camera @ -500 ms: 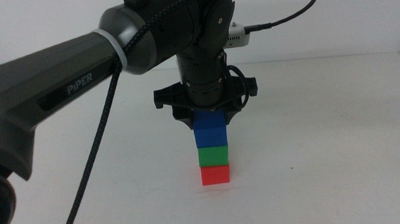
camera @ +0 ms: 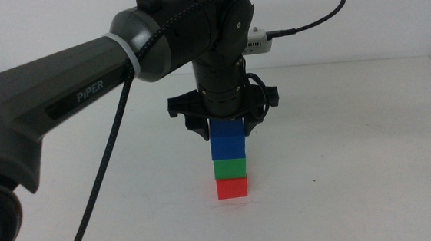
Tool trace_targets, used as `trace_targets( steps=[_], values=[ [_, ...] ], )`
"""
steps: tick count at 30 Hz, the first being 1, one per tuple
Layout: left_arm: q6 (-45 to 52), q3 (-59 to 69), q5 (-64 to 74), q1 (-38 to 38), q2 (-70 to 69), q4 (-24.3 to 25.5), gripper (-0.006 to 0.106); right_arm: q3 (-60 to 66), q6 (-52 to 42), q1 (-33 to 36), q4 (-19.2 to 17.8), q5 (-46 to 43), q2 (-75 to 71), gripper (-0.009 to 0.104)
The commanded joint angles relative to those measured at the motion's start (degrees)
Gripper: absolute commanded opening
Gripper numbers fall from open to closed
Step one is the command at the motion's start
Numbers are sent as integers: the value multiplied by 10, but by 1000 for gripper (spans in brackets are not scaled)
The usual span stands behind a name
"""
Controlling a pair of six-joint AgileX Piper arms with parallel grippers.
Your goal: Stack red cubes first, then green, then blue cubes in a specific spot.
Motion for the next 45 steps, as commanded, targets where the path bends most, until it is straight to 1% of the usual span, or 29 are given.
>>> trace_targets(
  steps=[1, 5, 9, 13, 15, 19, 23, 25, 27, 28, 33, 35, 37, 42, 45],
  values=[
    [4, -19, -14, -2, -31, 1, 71, -15, -7, -3, 5, -39, 0, 80],
    [11, -19, -14, -2, -36, 0, 74, -15, -7, -3, 5, -39, 0, 80],
    [26, -19, -8, -2, -58, -1, 75, -15, -7, -3, 5, -39, 0, 80],
    [82, -19, 13, -2, -109, -3, 75, -15, -7, -3, 5, -39, 0, 80],
    [115, -19, 28, -2, -142, 5, 75, -15, -7, -3, 5, -39, 0, 80],
    [125, -19, 35, -2, -202, 7, 75, -15, -7, -3, 5, -39, 0, 80],
    [131, -19, 48, -2, -245, 36, 75, -15, -7, -3, 5, -39, 0, 80],
    [182, -18, 63, -2, -265, 44, 75, -15, -7, -3, 5, -39, 0, 80],
    [272, -14, 63, -2, -291, 43, 75, -15, -7, -3, 5, -39, 0, 80],
    [300, -14, 63, -2, -301, 38, 75, -15, -7, -3, 5, -39, 0, 80],
    [311, 13, 56, 1, -367, 71, 75, -15, -7, -3, 5, -39, 0, 80],
    [311, 44, 34, 19, -402, 67, 75, -15, -7, -3, 5, -39, 0, 80],
    [317, 90, -3, 50, -448, 44, 75, -15, -7, -3, 5, -39, 0, 80],
    [401, 212, -119, 156, -562, -21, 75, -15, -7, -3, 5, -39, 0, 80],
    [414, 265, -166, 198, -616, -31, 75, -15, -7, -3, 5, -39, 0, 80]
  ],
)
